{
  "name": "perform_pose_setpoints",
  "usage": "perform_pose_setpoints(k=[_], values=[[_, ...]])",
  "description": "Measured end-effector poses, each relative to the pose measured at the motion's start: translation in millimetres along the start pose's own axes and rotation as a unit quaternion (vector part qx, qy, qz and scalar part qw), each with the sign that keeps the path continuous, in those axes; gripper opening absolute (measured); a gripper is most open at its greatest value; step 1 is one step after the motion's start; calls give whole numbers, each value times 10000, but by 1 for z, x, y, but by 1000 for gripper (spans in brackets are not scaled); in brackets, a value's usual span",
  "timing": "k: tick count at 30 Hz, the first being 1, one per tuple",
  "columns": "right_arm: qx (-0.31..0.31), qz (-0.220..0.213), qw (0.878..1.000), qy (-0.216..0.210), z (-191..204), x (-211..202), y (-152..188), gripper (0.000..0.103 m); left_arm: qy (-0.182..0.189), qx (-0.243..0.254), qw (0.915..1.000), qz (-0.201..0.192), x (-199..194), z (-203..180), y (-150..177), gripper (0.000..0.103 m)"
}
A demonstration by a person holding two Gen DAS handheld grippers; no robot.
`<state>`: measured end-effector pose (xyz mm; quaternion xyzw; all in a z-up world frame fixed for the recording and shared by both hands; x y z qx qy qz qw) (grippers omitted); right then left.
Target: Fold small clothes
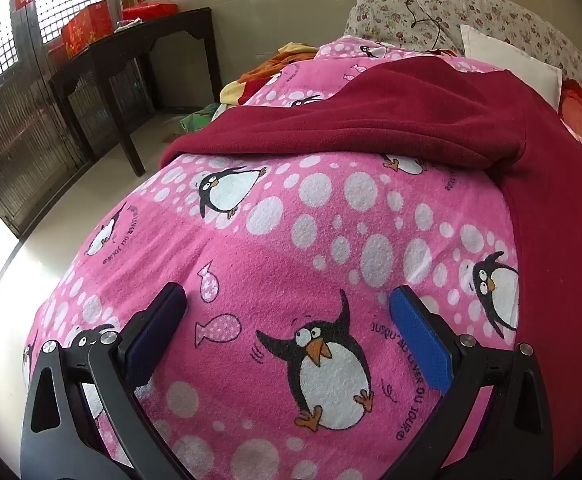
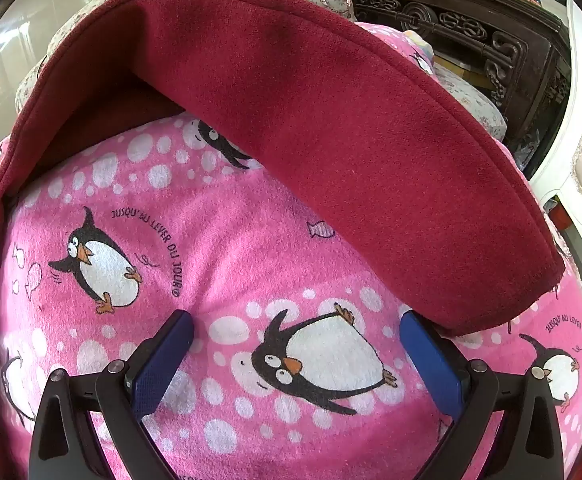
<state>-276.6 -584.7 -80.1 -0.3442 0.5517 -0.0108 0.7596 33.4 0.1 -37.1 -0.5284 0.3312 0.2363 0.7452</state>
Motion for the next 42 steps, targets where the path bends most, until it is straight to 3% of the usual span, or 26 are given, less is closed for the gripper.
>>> perform_pose_setpoints(k=[14,18,22,27,32,36,42], values=[[3,74,10000,14,5,-8,-3,103,-58,37,10000,4,-3,-5,-4,102],[313,110,9990,-305,0,-41,19,95,228,35,9997,-41,-29,-9,-3,102],[415,-48,9960,-788,4,-86,43,95,625,62,9978,-203,-61,-18,-5,102],[-72,-471,9908,-1270,43,-136,59,95,882,339,9939,-569,-105,-37,-13,102],[-549,-394,9805,-1848,88,-154,79,93,1114,564,9905,-583,-118,-65,-8,102],[-1172,-462,9762,-1768,112,-179,97,89,1153,678,9892,-606,-126,-84,0,102],[-1692,-601,9628,-2017,104,-250,102,89,1200,786,9875,-659,-131,-101,1,102]])
Point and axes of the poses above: each gripper's, at about its wrist camera, not at the fingertips, and x roughly the way its jaws point, z to its left, y to its underside, the point moved 5 cm from there along x, roughly the way its jaws point, and after that the axes turned 13 degrees about x, right-handed, at the moved point
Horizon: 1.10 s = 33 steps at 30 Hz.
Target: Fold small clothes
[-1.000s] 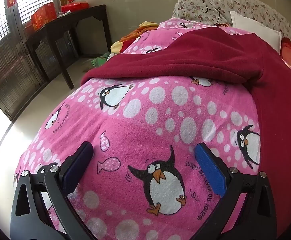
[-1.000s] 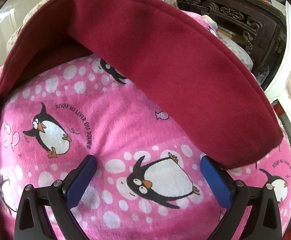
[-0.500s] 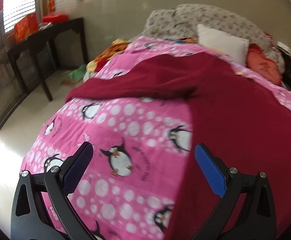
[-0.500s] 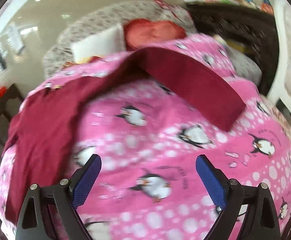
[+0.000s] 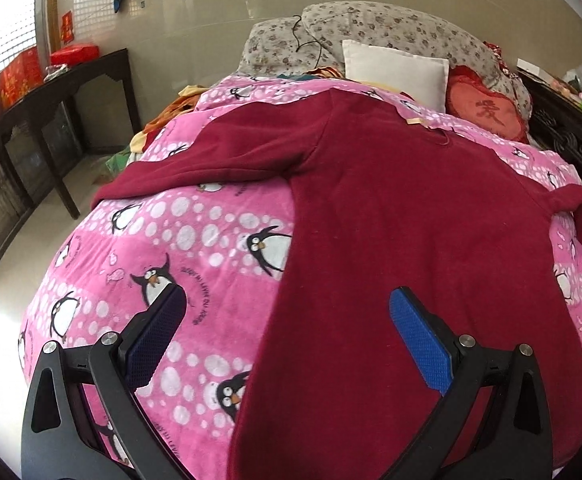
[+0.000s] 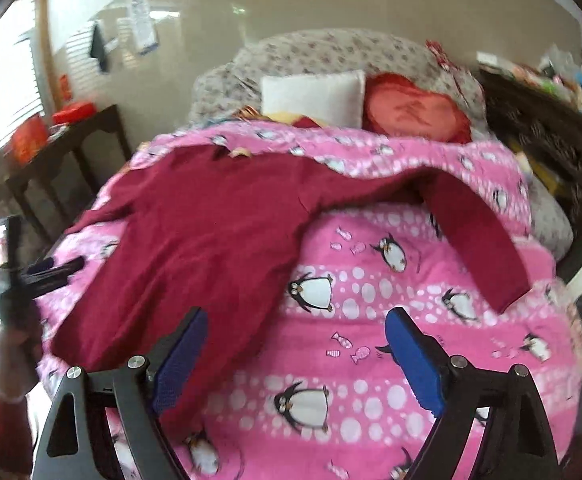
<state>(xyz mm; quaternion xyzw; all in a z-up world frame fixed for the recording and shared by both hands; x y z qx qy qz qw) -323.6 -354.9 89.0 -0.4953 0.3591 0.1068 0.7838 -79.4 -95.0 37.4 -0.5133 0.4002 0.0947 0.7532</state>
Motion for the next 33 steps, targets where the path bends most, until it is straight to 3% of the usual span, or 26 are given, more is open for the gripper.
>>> perform_pose_setpoints(k=[5,12,18,20,23,25,27,30,33], values=[[-280,56,9996,-30,8,-16,9,89,56,58,10000,41,2,-7,0,102],[441,1085,9912,-610,3,67,55,87,11,61,9998,204,3,-1,14,102],[622,1416,9847,-804,2,106,81,84,-143,252,9992,285,-6,14,38,102],[621,1394,9837,-948,6,115,84,79,-174,217,9990,361,-4,19,45,102],[536,1303,9846,-1033,15,129,87,60,-108,43,9989,463,0,25,52,102],[323,1158,9875,-1016,21,131,86,34,-31,-72,9986,522,3,26,55,102],[-56,1073,9897,-951,28,130,86,17,39,-138,9983,566,6,26,58,102],[-369,852,9924,-804,28,117,76,8,72,-123,9984,554,4,23,58,102],[-577,626,9946,-595,23,101,64,8,131,-119,9986,489,2,19,56,102]])
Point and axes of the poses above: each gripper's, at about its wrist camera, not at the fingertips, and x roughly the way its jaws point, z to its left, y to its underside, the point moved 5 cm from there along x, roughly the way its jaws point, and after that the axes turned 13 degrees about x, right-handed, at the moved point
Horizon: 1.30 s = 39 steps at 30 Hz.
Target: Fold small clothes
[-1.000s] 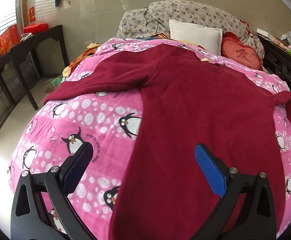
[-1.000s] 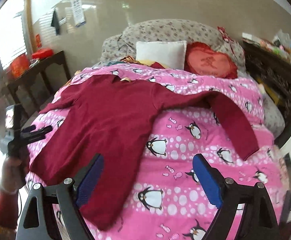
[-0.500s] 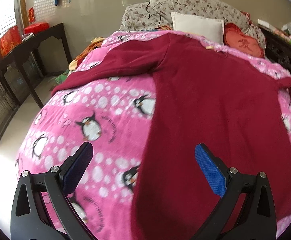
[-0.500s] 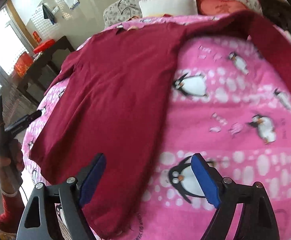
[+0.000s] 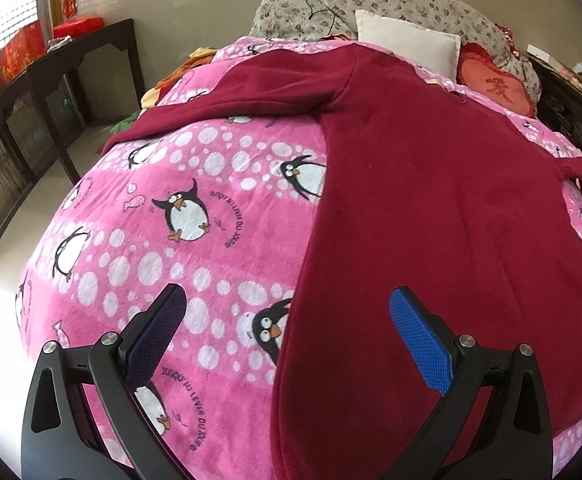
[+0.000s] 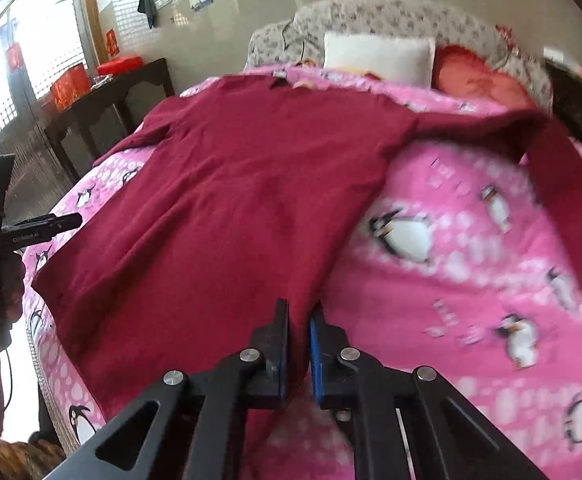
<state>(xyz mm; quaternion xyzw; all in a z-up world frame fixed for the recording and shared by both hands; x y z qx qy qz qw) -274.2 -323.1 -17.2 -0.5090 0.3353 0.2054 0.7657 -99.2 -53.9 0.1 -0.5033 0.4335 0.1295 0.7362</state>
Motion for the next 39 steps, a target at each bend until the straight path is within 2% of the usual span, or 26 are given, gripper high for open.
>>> perform_pose_setpoints(k=[4,7,11,13,15,17,25,29,32,35,39], values=[[-47,148,9993,336,-10,8,3,8,79,-11,9999,77,6,-3,3,102],[142,458,9987,186,-16,17,7,10,60,0,9999,123,8,-2,6,102],[452,147,9989,62,-15,-7,-6,21,-49,-14,10000,72,7,3,7,102],[373,-31,9993,-81,-4,-17,-13,25,-78,-52,9999,56,7,5,7,102],[266,-12,9991,-316,13,-18,-18,26,-71,-86,9999,74,8,7,8,102],[84,141,9985,-517,32,-8,-21,26,-59,-102,9999,89,9,8,10,102],[-654,724,9930,-664,106,50,-13,26,-105,-136,9998,137,12,13,16,102],[-868,1323,9860,-536,124,88,12,27,-39,-204,9995,240,18,17,23,102],[-1227,1241,9840,-343,134,89,16,28,1,-166,9992,361,24,18,31,102],[-1123,1386,9817,-664,144,85,1,28,56,-115,9994,335,20,24,29,102],[-1393,1137,9813,-680,175,90,-23,30,30,-351,9993,117,10,50,13,102]])
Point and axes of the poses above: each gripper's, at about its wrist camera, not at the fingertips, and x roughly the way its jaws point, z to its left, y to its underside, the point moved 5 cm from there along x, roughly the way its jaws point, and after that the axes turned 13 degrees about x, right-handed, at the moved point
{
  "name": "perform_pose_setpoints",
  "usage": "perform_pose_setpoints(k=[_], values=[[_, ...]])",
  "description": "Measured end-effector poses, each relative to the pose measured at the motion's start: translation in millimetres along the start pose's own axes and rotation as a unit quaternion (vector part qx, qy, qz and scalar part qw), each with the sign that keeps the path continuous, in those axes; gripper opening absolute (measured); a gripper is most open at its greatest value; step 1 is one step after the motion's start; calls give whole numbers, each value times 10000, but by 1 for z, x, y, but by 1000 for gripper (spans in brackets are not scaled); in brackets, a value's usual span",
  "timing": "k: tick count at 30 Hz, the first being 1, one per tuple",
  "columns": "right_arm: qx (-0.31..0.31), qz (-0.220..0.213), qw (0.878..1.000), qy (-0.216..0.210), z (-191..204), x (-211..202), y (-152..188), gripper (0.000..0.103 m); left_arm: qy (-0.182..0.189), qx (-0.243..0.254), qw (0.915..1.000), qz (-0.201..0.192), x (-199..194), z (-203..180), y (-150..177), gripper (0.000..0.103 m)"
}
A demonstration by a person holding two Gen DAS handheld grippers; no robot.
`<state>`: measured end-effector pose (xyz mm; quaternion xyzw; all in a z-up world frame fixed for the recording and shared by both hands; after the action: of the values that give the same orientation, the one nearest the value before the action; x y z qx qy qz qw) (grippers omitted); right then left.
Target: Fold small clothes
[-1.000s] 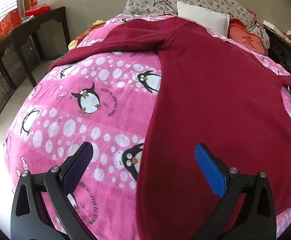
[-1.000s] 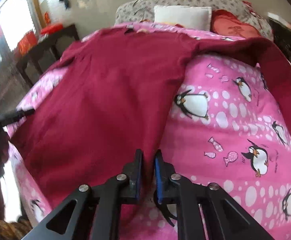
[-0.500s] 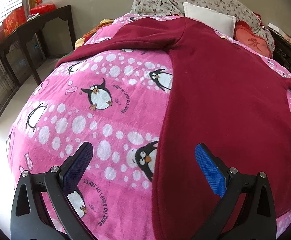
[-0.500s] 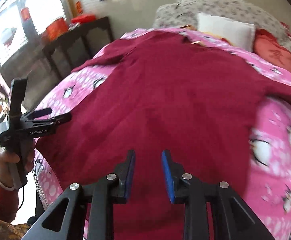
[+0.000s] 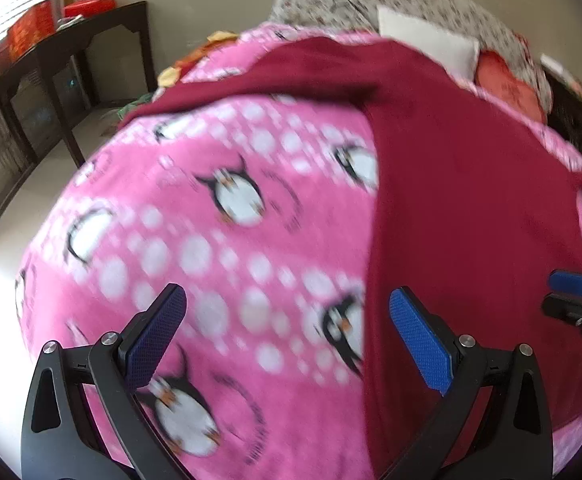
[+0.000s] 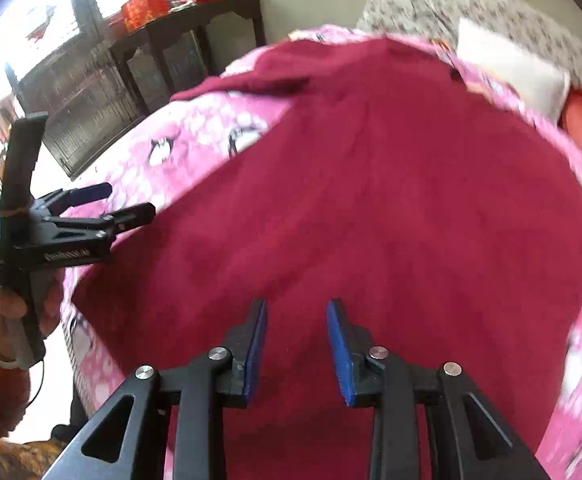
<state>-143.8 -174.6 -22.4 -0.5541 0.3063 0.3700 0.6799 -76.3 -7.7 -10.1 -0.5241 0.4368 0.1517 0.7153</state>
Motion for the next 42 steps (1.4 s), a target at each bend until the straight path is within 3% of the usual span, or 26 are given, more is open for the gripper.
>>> perform_pose_setpoints(k=[5,10,13,16,18,21,23,25,26,28,31,36,39,42], values=[[-70,53,9995,-295,27,27,-34,32,184,-713,9972,-139,2,49,-34,102],[-118,152,9981,-582,52,53,-56,33,329,-1686,9851,-112,27,109,-69,102],[-150,242,9973,-684,63,68,-63,33,548,-2369,9700,18,52,143,-80,102],[-235,331,9966,-711,64,78,-67,33,695,-3145,9467,64,78,174,-89,99],[-236,352,9964,-734,62,82,-69,33,607,-3360,9399,64,92,187,-97,98],[-122,374,9959,-811,55,84,-73,33,339,-3258,9447,146,115,197,-111,97],[-64,342,9959,-836,48,82,-74,33,85,-3161,9486,111,125,202,-119,75],[-30,289,9963,-815,39,76,-74,33,122,-3111,9503,106,130,204,-128,21],[-8,258,9964,-803,34,71,-74,33,290,-3143,9488,101,131,202,-132,17],[41,160,9969,-773,24,61,-75,33,506,-3128,9483,-165,120,195,-147,12],[197,-52,9975,-678,2,42,-74,33,643,-2672,9589,-711,82,167,-178,9],[678,-396,9958,-470,-45,16,-79,34,1513,-1550,9649,-1487,4,70,-229,9],[1109,-560,9915,-397,-74,1,-77,34,2028,-921,9607,-1659,-22,8,-243,9],[1288,-693,9889,-255,-92,-12,-70,36,2399,-182,9592,-1484,-17,-51,-242,9]])
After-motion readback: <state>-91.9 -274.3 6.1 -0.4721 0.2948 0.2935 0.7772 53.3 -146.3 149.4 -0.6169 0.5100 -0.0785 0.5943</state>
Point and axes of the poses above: each gripper's, at about its wrist camera, not at the fingertips, and x roughly the way its jaws point, z to its left, y to its underside, the point moved 5 cm from there along x, roughly the way its jaws point, and after that the axes turned 13 degrees about x, right-handed, at the moved point
